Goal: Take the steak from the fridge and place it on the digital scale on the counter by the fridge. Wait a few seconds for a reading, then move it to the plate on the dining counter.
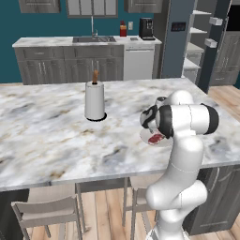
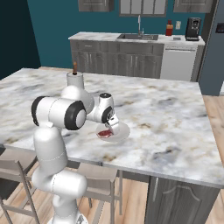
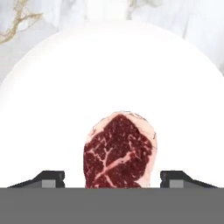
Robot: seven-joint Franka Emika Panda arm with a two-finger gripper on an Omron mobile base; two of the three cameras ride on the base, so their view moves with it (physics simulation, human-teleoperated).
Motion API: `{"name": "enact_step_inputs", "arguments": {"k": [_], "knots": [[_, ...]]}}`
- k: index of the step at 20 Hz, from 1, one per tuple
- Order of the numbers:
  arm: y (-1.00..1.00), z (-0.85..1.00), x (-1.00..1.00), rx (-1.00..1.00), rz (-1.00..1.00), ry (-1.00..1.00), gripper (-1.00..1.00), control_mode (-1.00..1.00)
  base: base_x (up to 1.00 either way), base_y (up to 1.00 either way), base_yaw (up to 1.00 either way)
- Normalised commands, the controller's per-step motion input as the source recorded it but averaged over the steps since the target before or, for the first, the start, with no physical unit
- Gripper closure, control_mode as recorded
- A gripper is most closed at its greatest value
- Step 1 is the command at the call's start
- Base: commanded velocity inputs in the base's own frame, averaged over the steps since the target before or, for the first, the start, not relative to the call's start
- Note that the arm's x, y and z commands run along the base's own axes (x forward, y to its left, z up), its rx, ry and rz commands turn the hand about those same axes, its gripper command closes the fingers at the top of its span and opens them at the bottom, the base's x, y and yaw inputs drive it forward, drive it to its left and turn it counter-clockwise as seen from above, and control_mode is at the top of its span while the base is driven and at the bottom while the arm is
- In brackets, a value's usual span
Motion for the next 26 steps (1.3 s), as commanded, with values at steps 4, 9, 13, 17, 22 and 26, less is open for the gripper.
{"name": "enact_step_inputs", "arguments": {"k": [4, 9, 13, 17, 22, 26], "knots": [[-0.06, 0.0, 0.27, 0.0, 0.0, -0.16, -1.0, -1.0, 0.0, 0.0, 0.0], [-0.06, 0.23, 0.12, 0.0, -0.01, -0.18, -1.0, -1.0, 0.0, 0.0, 0.0], [-0.03, 0.93, -0.35, 0.04, 0.0, -0.23, -1.0, -1.0, 0.0, 0.0, 0.0], [0.0, 1.0, -0.58, 0.15, 0.0, -0.03, -1.0, -1.0, 0.0, 0.0, 0.0], [0.0, 1.0, -0.94, 0.18, 0.0, 0.1, -1.0, -1.0, 0.0, 0.0, 0.0], [0.0, 0.99, -1.0, 0.13, 0.01, 0.28, -1.0, -1.0, 0.0, 0.0, 0.0]]}}
